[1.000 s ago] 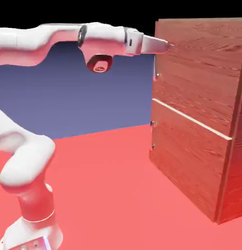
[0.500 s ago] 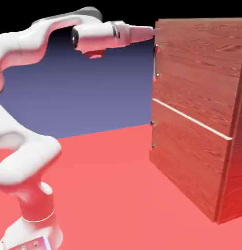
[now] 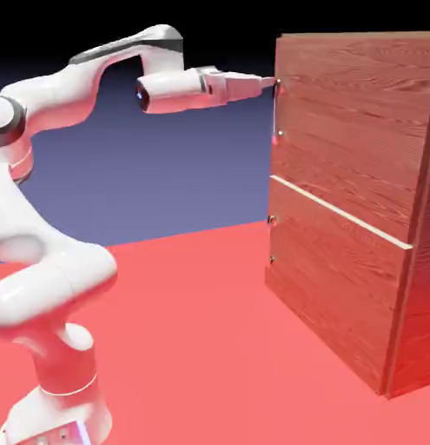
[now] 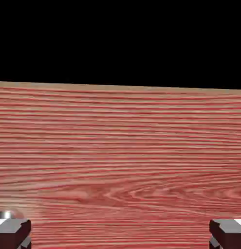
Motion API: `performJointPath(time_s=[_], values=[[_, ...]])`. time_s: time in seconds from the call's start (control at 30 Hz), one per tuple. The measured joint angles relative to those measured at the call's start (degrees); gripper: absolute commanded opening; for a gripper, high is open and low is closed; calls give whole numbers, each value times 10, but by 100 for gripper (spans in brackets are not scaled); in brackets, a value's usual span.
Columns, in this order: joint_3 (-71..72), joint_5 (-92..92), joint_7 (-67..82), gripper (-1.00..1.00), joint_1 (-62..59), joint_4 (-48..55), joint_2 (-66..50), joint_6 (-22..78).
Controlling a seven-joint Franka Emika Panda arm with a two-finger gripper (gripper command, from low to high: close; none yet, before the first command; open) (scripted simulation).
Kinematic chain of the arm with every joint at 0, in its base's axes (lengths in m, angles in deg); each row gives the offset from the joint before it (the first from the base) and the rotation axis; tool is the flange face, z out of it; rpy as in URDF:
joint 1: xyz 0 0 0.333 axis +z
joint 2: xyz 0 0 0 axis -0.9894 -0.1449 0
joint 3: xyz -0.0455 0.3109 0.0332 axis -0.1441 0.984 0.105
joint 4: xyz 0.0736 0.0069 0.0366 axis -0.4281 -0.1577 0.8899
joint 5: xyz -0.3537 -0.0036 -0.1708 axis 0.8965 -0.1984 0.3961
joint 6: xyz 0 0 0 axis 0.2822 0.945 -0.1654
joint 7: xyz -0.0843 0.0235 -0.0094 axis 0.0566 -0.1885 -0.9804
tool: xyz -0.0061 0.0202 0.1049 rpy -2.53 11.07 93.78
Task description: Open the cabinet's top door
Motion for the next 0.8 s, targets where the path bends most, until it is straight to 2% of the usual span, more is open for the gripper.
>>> performJointPath(time_s=[0.23,0.4,0.43,0.5,0.8], values=[[82,-172,114,0,-72,65,24,-18],[142,-172,117,0,-178,152,8,-18],[142,-172,117,-100,-178,153,8,-18],[142,-172,117,-100,-178,153,8,-18],[37,-172,170,-100,8,-23,-24,81]])
